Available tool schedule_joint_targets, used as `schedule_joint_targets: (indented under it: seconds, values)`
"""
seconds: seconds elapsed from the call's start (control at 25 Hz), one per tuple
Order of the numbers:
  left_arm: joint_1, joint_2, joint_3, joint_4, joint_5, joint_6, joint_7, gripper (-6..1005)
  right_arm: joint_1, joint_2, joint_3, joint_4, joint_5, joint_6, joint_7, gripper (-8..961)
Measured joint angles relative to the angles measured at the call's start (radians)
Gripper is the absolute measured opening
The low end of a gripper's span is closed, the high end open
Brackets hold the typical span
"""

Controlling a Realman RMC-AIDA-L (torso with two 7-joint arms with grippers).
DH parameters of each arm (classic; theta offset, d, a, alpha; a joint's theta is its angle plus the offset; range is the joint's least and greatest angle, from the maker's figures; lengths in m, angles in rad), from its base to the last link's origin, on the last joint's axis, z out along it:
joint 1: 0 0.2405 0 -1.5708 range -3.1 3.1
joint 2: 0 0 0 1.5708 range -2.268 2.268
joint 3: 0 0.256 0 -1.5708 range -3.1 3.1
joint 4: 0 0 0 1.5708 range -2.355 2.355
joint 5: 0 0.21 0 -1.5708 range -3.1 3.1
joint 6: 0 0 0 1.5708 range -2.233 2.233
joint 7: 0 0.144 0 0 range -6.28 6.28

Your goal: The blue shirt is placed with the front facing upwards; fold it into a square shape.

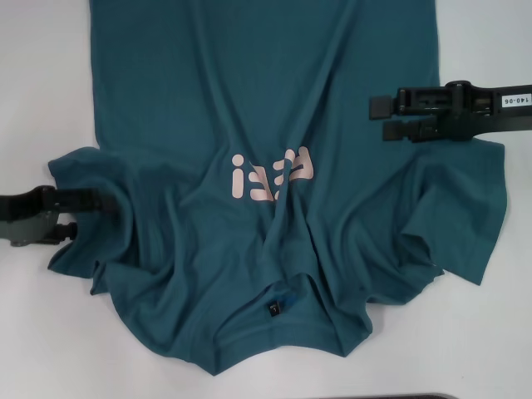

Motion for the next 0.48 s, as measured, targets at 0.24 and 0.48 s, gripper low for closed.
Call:
schedule_joint_targets:
  seconds: [0.24, 0.48]
  values:
    - [-0.037, -0.008, 0.009, 0.008, 0.004, -0.067, -0.012, 904, -0.003, 0.0, 0.008, 0.0, -0.001, -0.002, 0.0, 944]
    - [-0.05, -0.011, 0.023, 0.001, 0.008, -0.061, -0.041, 893, -0.005, -0.001, 0.009, 0.0, -0.001, -0.003, 0.0, 944]
